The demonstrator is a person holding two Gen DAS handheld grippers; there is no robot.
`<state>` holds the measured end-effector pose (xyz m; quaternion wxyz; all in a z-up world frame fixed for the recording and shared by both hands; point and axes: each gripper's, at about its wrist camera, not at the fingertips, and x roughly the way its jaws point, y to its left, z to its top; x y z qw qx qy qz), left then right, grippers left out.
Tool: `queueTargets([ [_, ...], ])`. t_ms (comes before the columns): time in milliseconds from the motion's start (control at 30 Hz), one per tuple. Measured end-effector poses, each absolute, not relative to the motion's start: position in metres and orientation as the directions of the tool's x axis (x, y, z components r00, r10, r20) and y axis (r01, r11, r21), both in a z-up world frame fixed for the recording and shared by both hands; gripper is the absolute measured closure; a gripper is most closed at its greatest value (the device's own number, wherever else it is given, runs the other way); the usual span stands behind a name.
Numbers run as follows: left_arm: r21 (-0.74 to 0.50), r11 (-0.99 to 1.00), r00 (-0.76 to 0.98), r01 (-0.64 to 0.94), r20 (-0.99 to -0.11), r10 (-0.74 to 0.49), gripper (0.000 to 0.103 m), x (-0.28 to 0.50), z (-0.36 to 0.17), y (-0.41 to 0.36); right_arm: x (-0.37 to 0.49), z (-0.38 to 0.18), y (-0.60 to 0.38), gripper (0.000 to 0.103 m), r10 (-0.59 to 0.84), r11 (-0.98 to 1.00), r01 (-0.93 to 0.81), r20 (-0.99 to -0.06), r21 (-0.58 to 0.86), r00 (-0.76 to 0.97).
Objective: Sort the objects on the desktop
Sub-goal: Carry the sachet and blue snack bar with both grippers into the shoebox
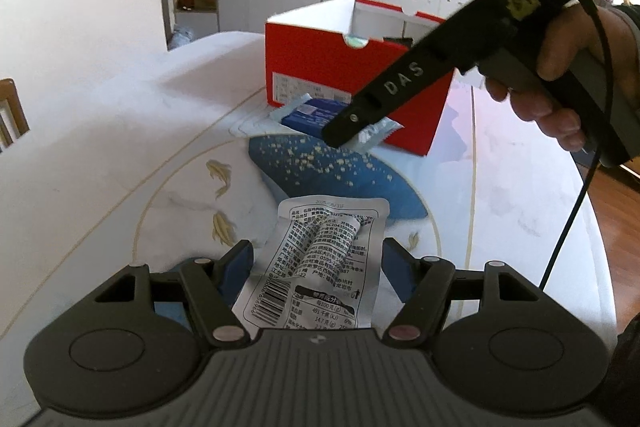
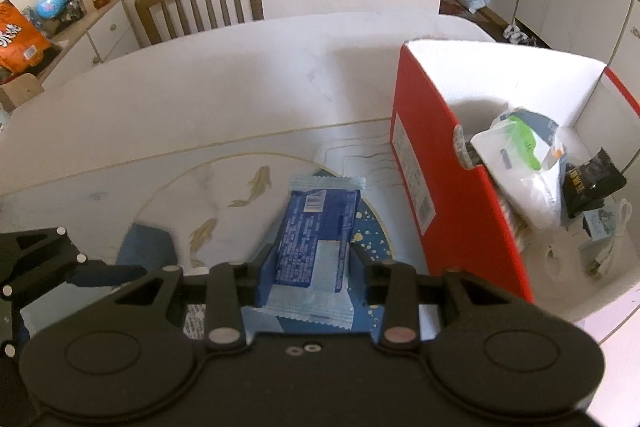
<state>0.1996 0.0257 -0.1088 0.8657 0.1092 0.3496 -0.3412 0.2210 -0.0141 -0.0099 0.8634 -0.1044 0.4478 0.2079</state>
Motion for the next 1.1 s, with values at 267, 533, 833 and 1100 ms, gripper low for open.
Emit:
queueTargets([
  [267,-0.056,0.799,0.583,0.599,-0.653,-0.483,0.034,0.185,-0.084,0.024,0.209,0.013,-0.024,0.066,0.303,0.875,-0.484,-0.793,0.011,0.529],
  [533,-0.033,0.825,0.628,0.564,-0.631,-0.455,0.034,0.171,-0.059,0.019,0.203,0.037,-0.038,0.066,0.352,0.86,-0.508,-0.766,0.039,0.538],
  [833,-0.013,0.842,0.663,0.539,-0.61,-0.433,0.034,0.167,-0.038,0.001,0.201,0.059,-0.061,0.066,0.384,0.844,-0.534,-0.738,0.038,0.554],
  [1100,-0.008,0.844,0.673,0.537,-0.6,-0.433,0.034,0.172,-0.027,-0.026,0.21,0.072,-0.089,0.066,0.39,0.846,-0.532,-0.72,0.034,0.574],
])
